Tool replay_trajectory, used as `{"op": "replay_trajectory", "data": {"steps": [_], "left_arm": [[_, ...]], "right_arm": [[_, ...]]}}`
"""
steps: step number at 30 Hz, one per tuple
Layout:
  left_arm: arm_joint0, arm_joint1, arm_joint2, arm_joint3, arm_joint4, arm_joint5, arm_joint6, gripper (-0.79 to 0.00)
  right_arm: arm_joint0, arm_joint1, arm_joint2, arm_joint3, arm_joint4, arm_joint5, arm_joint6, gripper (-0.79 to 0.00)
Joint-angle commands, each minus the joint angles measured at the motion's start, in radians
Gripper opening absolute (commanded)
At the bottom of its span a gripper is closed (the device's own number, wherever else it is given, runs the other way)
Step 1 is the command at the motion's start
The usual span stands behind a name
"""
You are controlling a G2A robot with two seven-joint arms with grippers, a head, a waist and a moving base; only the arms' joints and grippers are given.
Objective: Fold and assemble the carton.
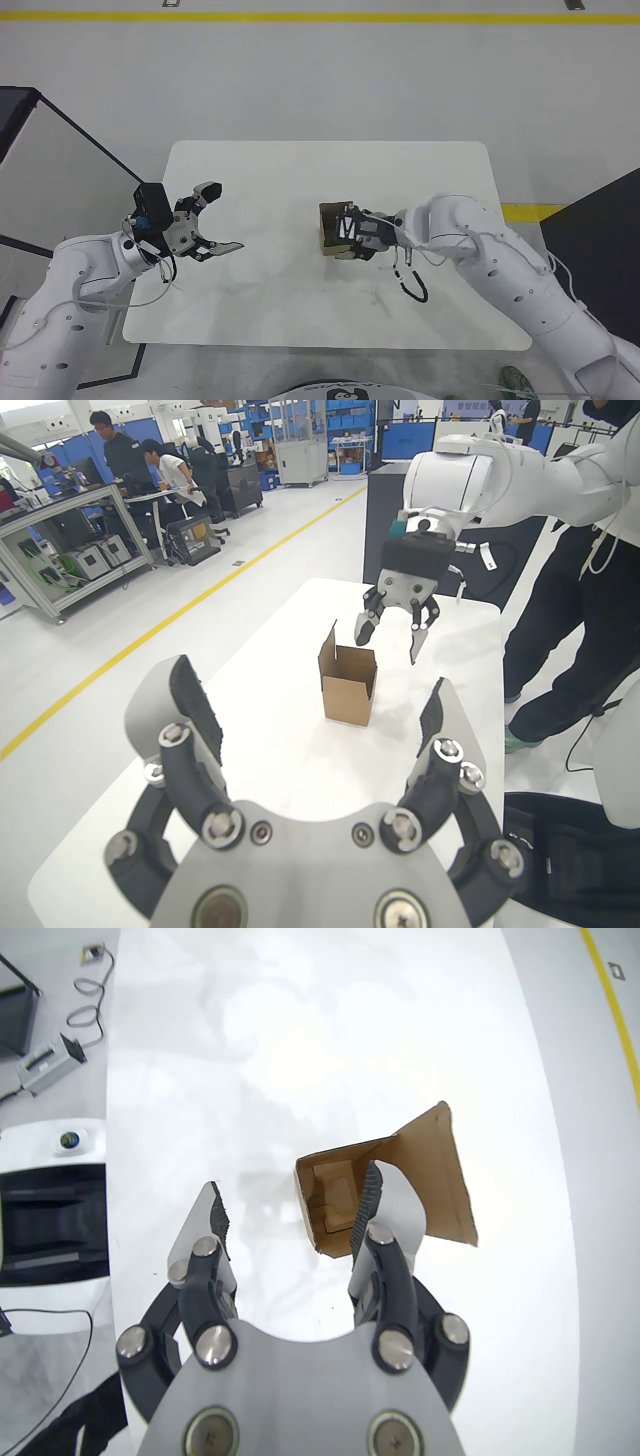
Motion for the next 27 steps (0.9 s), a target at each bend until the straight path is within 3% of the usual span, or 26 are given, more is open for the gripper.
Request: {"op": "replay_trajectory", "data": {"steps": [1, 2, 17, 21, 27], "left_arm": [[0.000, 0.000, 0.000, 0.000, 0.000, 0.000, 0.000, 0.000], [0.000, 0.000, 0.000, 0.000, 0.000, 0.000, 0.000, 0.000], [0.000, 0.000, 0.000, 0.000, 0.000, 0.000, 0.000, 0.000], [0.000, 0.000, 0.000, 0.000, 0.000, 0.000, 0.000, 0.000], [0.000, 0.000, 0.000, 0.000, 0.000, 0.000, 0.000, 0.000]], "right_arm": [[-0.064, 0.018, 0.073, 0.000, 0.027, -0.041, -0.084, -0.058], [-0.092, 0.025, 0.102, 0.010, 0.054, -0.070, -0.128, 0.000], [-0.113, 0.027, 0.111, 0.032, 0.102, -0.081, -0.163, 0.000], [-0.118, 0.034, 0.121, 0.149, 0.392, -0.194, -0.176, 0.000], [-0.054, 0.056, 0.082, 0.274, 0.852, -0.227, 0.034, 0.000]]}}
